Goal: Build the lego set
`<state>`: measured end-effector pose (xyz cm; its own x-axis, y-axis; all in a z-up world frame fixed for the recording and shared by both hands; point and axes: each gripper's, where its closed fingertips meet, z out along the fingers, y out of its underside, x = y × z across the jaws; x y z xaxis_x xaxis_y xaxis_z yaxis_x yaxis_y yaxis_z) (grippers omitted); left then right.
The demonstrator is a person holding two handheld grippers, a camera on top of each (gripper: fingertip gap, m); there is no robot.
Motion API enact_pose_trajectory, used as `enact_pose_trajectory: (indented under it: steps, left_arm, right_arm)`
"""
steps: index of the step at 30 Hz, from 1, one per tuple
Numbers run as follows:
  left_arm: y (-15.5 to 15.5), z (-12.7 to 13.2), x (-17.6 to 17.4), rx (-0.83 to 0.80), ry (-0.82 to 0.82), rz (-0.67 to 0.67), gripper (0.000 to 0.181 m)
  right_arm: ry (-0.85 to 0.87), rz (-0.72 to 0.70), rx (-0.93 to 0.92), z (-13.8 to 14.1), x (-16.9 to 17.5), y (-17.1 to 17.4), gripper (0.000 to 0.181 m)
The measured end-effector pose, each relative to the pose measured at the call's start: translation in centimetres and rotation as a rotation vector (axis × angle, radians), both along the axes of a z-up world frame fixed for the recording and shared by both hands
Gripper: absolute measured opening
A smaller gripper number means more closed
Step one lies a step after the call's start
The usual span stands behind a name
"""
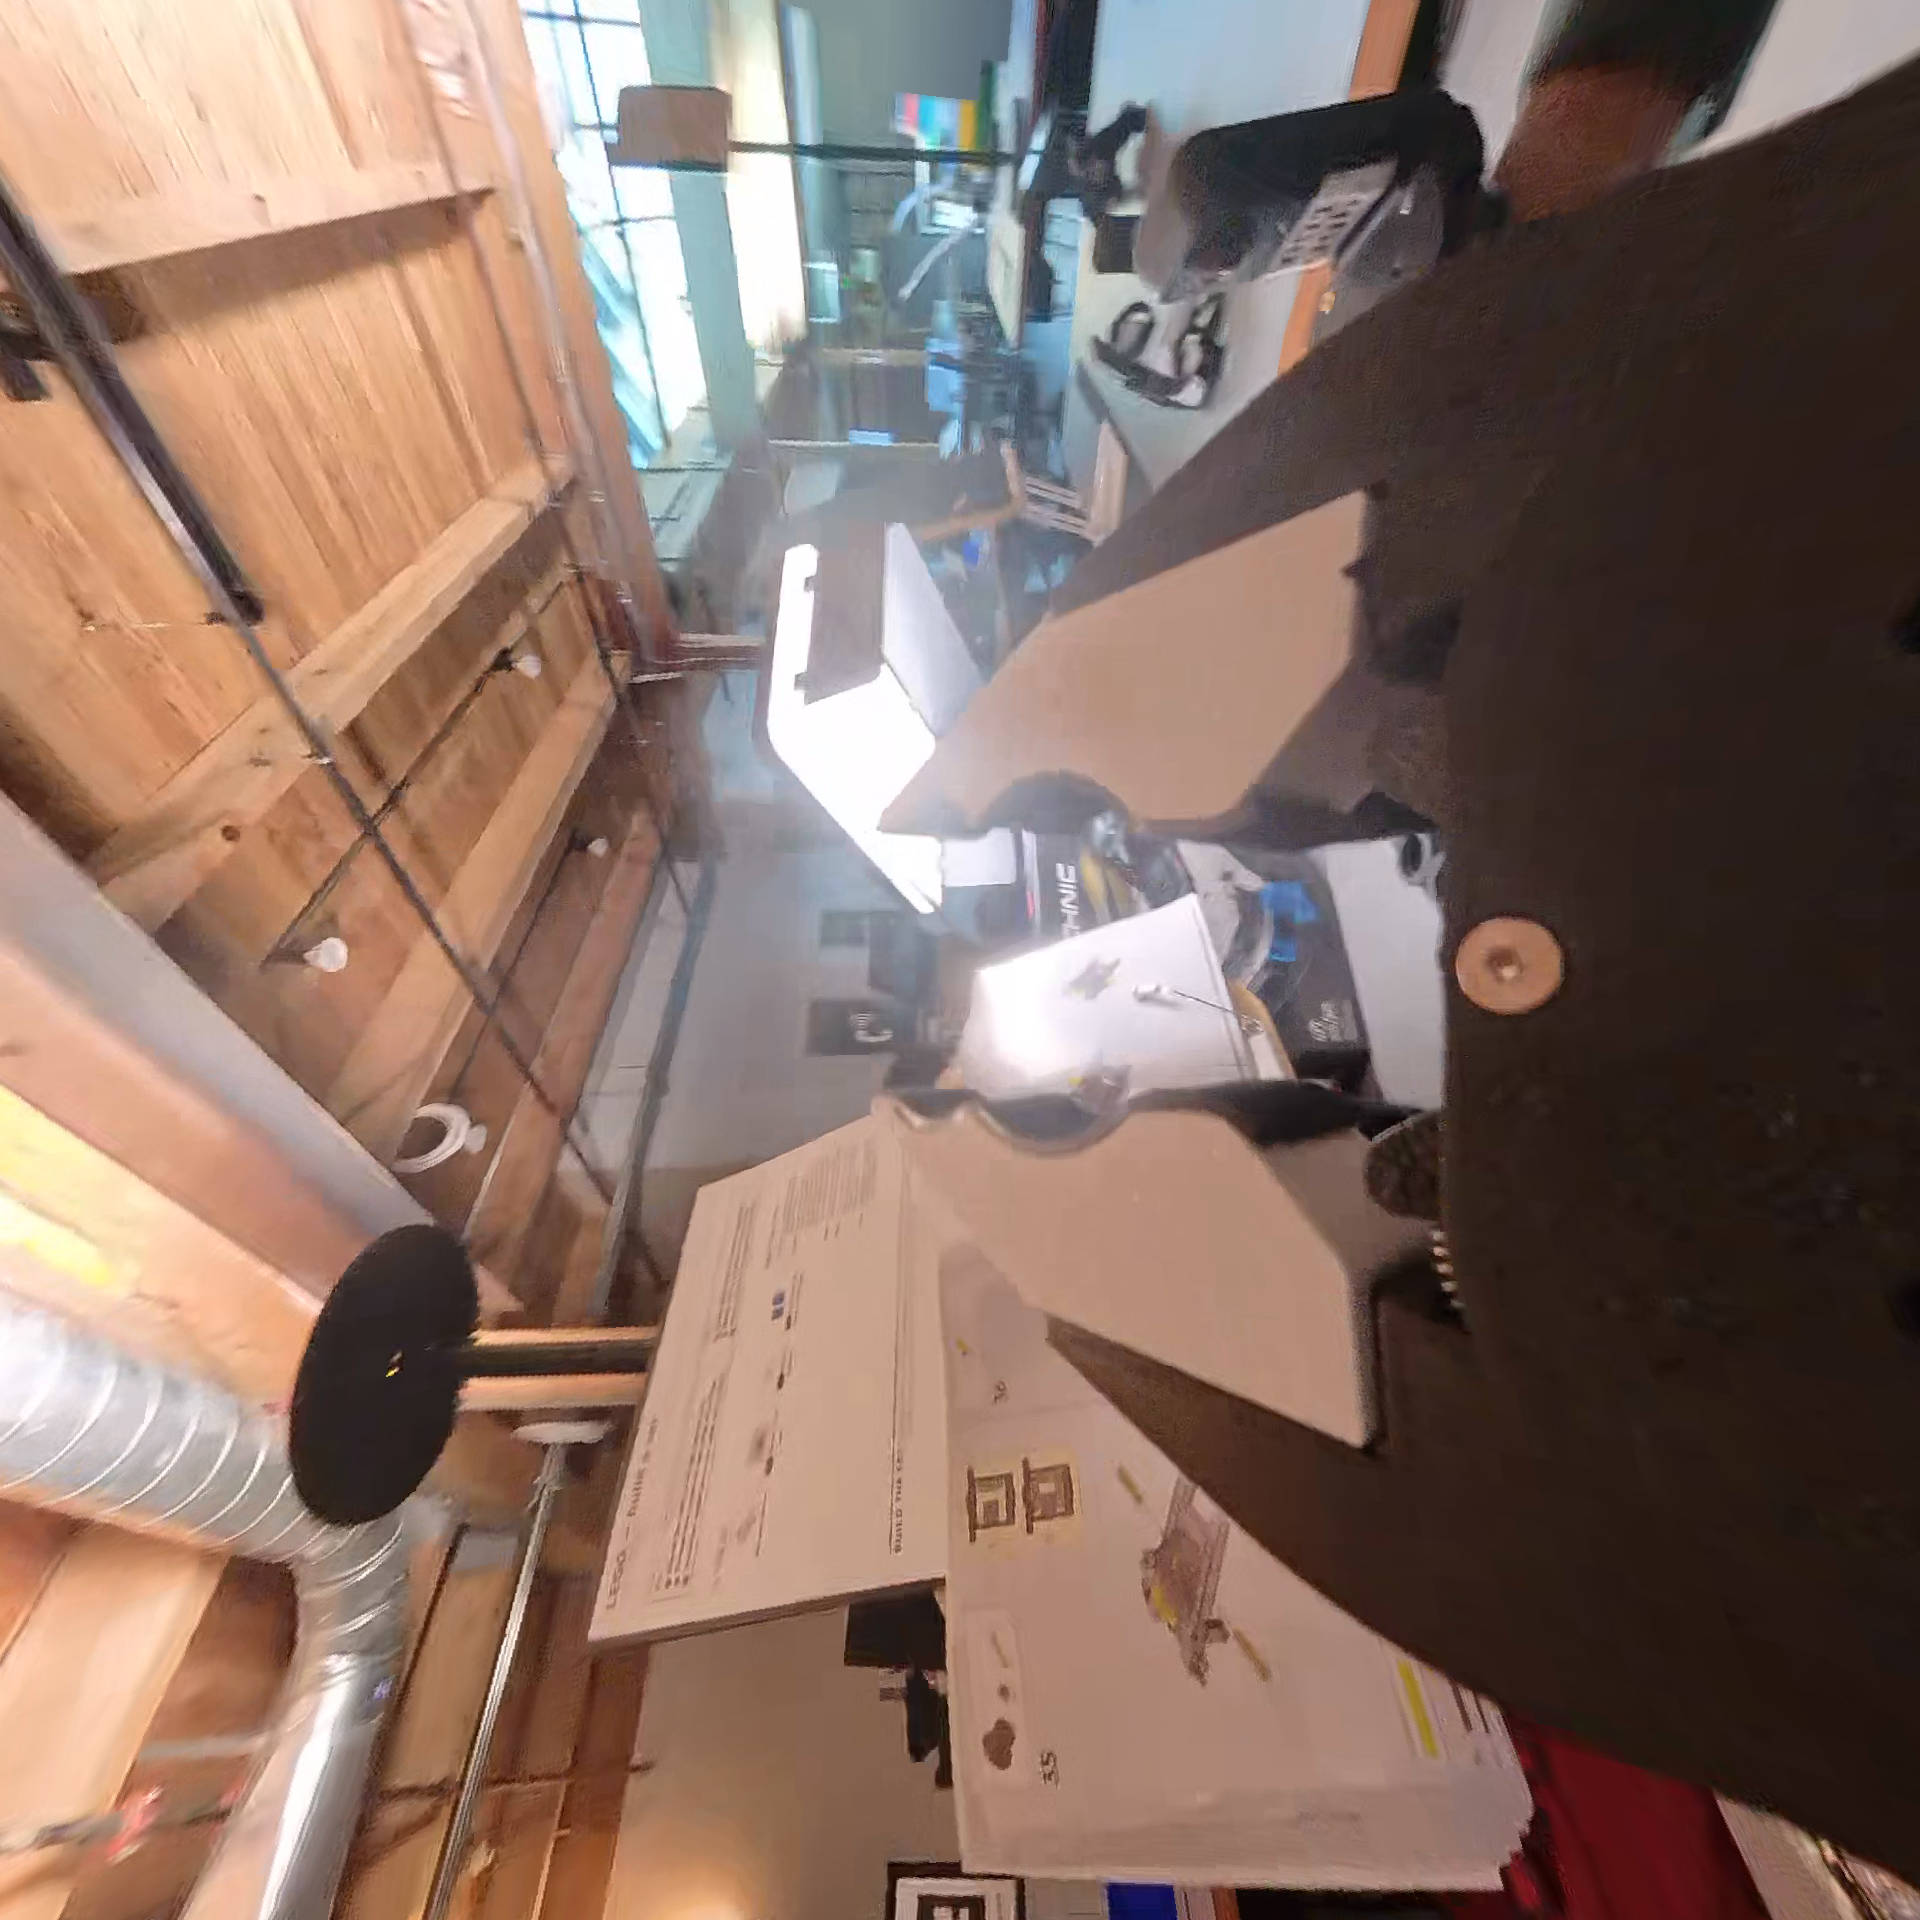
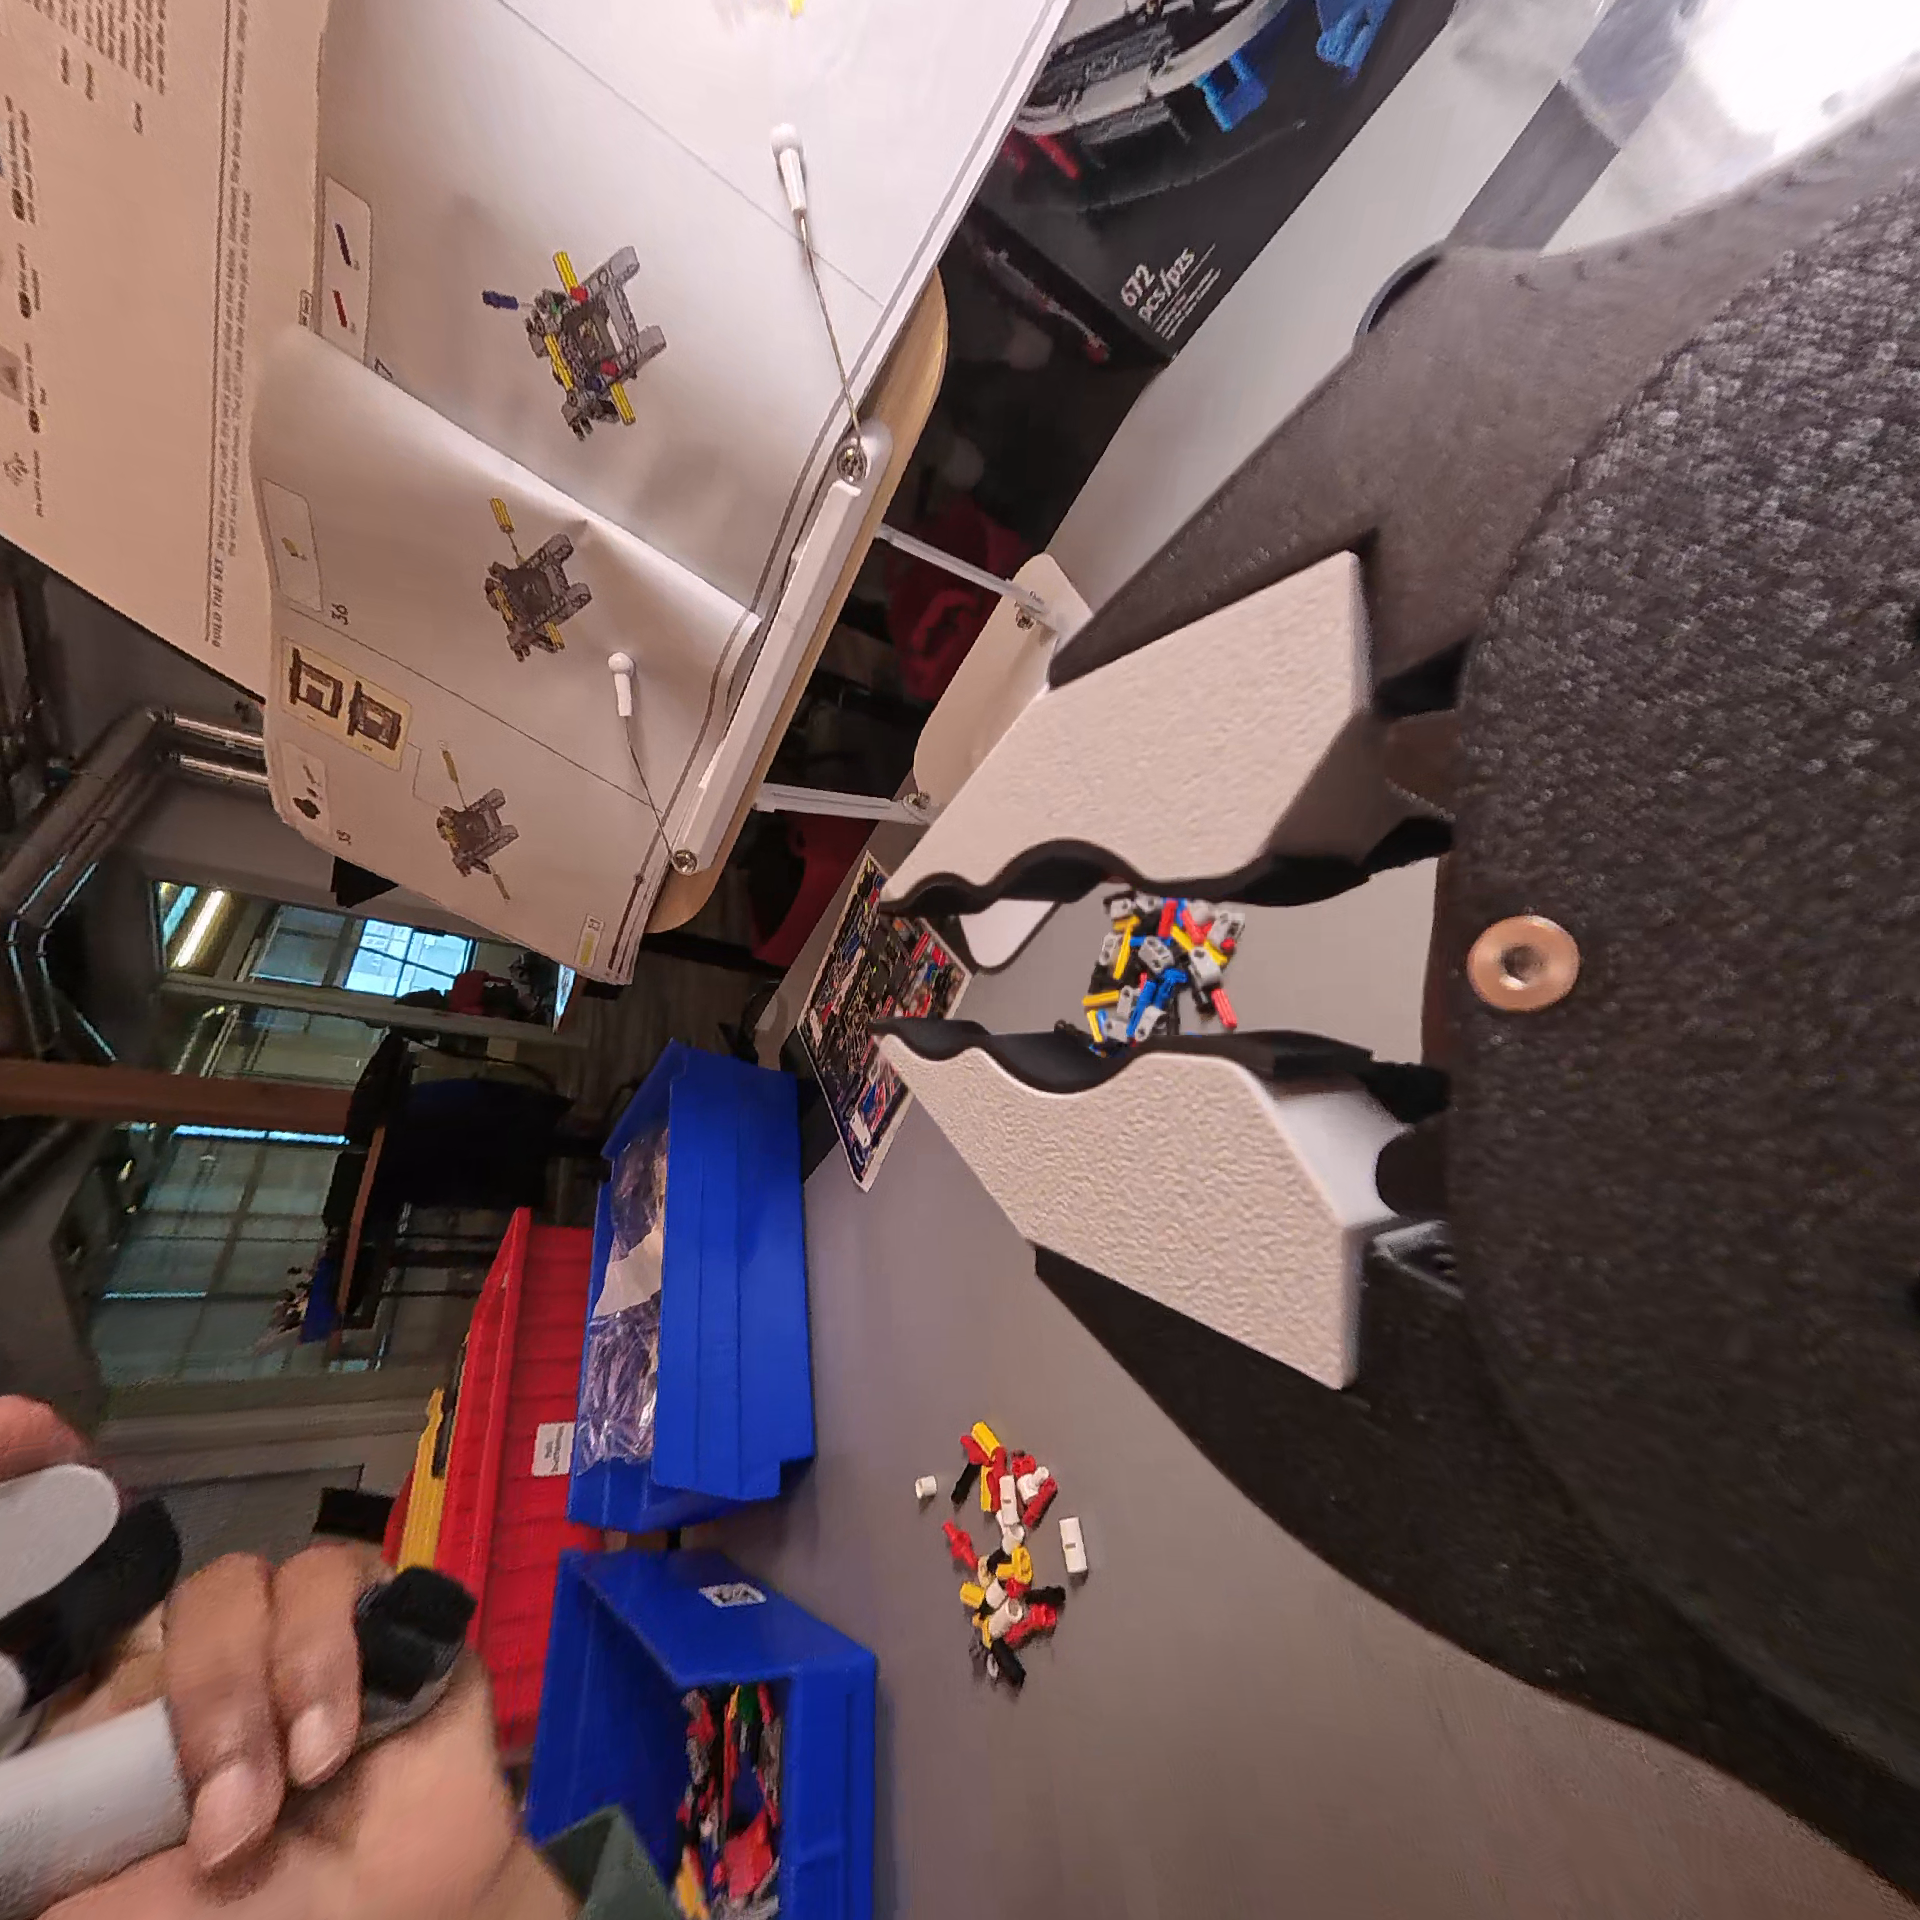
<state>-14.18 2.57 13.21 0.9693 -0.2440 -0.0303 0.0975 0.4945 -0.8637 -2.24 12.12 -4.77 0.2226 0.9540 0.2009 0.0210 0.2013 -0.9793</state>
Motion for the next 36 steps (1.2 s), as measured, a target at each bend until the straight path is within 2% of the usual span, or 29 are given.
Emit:
enact_pose_trajectory:
  steps: [3, 4, 5, 7, 10, 12, 14, 19, 20, 21, 25, 29, 32, 36]
  left_arm:
    - [0.9, -1.7, -0.4, -0.128, 0.108, 0.058, 0.067]
    - [1.3, -2.9, -0.8, -0.187, 0.108, 0.052, 0.066]
    - [1.6, -4.3, -1.4, -0.252, 0.083, 0.047, 0.061]
    - [2.0, -6.8, -2.7, -0.334, 0.013, 0.070, 0.036]
    - [2.6, -10.7, -5.1, -0.410, 0.026, 0.234, 0.001]
    - [3.5, -12.8, -5.5, -0.447, 0.053, 0.306, 0.000]
    - [4.8, -14.4, -4.9, -0.461, 0.054, 0.313, 0.000]
    - [7.9, -16.4, -4.3, -0.438, 0.127, 0.349, 0.000]
    - [8.4, -16.5, -4.7, -0.435, 0.130, 0.367, 0.000]
    - [8.8, -16.5, -5.3, -0.433, 0.115, 0.390, 0.000]
    - [10.1, -16.9, -7.7, -0.446, 0.061, 0.466, 0.000]
    - [10.1, -18.5, -7.5, -0.482, 0.043, 0.438, 0.000]
    - [9.8, -19.0, -7.2, -0.488, 0.059, 0.422, 0.000]
    - [10.0, -19.6, -7.4, -0.509, 0.049, 0.386, 0.000]
  right_arm:
    - [-0.004, -0.045, 0.027, 0.4, 0.7, 0.8, 0.016]
    - [-0.002, -0.053, 0.026, 0.5, 0.8, 1.1, 0.016]
    - [-0.002, -0.058, 0.019, 0.6, 0.9, 1.3, 0.016]
    - [-0.004, -0.067, 0.001, 0.5, 1.1, 1.8, 0.016]
    - [-0.011, -0.094, -0.014, -0.1, 1.1, 2.4, 0.017]
    - [-0.011, -0.132, -0.008, -0.4, 1.1, 3.0, 0.018]
    - [-0.009, -0.166, -0.018, -0.8, 1.0, 3.4, 0.020]
    - [-0.024, -0.229, -0.006, -1.7, 0.5, 4.2, 0.019]
    - [-0.026, -0.235, -0.007, -1.7, -0.1, 4.4, 0.014]
    - [-0.029, -0.235, -0.010, -1.5, -0.9, 4.5, 0.001]
    - [0.016, -0.266, 0.044, 1.6, -6.0, 6.5, 0.000]
    - [0.077, -0.326, 0.076, 5.8, -12.4, 11.3, 0.000]
    - [0.067, -0.352, 0.022, 7.0, -16.4, 15.0, 0.000]
    - [0.042, -0.378, -0.002, 7.1, -19.1, 17.8, 0.000]
